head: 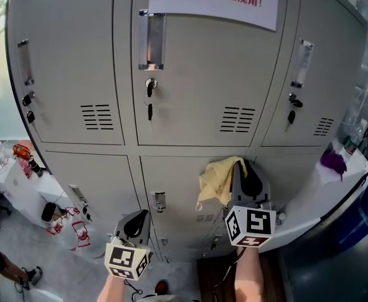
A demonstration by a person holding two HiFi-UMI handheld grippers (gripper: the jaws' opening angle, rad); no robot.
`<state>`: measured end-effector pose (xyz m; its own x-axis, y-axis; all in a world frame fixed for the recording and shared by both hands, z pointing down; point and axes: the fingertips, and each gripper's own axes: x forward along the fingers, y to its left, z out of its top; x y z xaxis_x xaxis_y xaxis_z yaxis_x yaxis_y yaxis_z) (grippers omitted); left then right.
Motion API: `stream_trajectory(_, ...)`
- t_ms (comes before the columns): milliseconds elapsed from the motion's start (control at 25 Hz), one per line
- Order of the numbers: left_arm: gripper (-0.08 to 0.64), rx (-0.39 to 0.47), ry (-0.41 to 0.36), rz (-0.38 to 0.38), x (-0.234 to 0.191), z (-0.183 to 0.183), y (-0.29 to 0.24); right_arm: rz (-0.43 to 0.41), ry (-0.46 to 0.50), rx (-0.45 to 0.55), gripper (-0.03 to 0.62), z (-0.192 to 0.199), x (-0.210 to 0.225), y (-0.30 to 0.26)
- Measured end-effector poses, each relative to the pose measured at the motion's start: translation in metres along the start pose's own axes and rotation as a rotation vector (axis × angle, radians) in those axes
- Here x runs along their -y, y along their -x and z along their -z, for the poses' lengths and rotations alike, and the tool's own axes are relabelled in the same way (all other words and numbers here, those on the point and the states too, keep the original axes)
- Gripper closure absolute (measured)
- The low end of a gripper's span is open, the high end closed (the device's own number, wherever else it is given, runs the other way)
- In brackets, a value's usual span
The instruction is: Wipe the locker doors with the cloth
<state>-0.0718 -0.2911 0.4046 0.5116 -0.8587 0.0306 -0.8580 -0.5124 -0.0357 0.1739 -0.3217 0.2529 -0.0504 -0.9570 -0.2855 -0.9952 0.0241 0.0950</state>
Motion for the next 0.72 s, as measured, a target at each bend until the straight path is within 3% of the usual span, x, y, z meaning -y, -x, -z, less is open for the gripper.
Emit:
stream_trajectory(400, 0.540, -0.001, -0.006, 0.019, 0.006, -0.001, -0.003, 0.041, 0.002, -0.014, 0.520, 0.003, 0.018, 0.003)
stream_trajectory(720, 0.540, 0.004, -0.005, -0.001, 0.001, -0.002, 0.001, -0.047, -0.021, 0.069, 0.520, -0.018, -0.002, 0.033)
